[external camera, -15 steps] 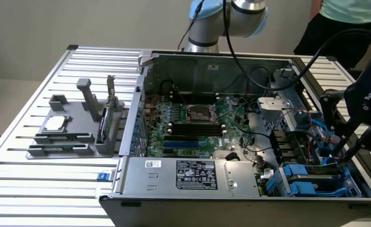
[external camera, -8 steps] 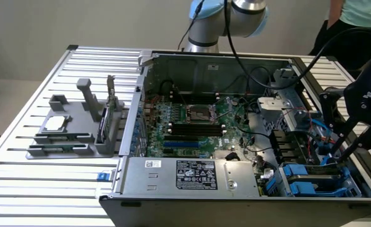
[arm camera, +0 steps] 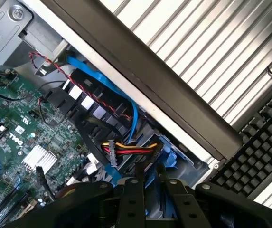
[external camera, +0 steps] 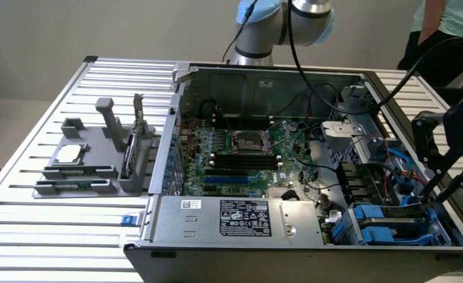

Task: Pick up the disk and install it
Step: 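Insert the first disk wire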

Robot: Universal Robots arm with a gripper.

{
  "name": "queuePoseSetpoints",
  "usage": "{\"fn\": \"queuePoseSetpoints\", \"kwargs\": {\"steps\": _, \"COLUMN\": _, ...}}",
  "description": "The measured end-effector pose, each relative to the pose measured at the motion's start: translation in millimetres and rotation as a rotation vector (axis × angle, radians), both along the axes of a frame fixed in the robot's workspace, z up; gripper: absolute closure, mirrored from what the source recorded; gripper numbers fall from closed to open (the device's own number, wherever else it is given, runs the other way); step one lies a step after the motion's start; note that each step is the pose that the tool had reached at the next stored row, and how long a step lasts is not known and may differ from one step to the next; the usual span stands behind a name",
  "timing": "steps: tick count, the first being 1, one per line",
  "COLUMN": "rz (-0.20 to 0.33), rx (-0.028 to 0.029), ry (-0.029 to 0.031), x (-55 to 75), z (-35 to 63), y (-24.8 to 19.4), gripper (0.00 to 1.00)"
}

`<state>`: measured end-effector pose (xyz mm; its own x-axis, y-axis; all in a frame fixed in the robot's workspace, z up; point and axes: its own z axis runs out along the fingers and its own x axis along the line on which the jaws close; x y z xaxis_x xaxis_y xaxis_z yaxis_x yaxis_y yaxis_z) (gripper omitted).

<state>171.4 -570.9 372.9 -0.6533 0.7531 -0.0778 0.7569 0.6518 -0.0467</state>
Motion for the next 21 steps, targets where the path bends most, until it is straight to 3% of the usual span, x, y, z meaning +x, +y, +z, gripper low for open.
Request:
{"fn": "queuePoseSetpoints", "kwargs": {"steps": 6, "rz": -0.012, "rx": 0.0032, "ry": 0.0018, "x": 2.9, "z": -1.1, "y": -8.6, "gripper": 0.76}}
{"fn": "queuePoseSetpoints", "kwargs": {"steps": 10, "rz": -0.045, "rx": 0.0107, "ry": 0.0022, "x": 2.8, "z": -3.0, "y": -9.6, "gripper": 0.76}}
{"fn": "queuePoseSetpoints", "kwargs": {"steps": 14, "rz": -0.081, "rx": 0.0148, "ry": 0.0042, "x": 2.9, "z": -4.0, "y": -10.3, "gripper": 0.76}}
{"fn": "queuePoseSetpoints", "kwargs": {"steps": 21, "rz": -0.130, "rx": 0.0214, "ry": 0.0146, "x": 2.7, "z": -5.7, "y": -13.8, "gripper": 0.76}}
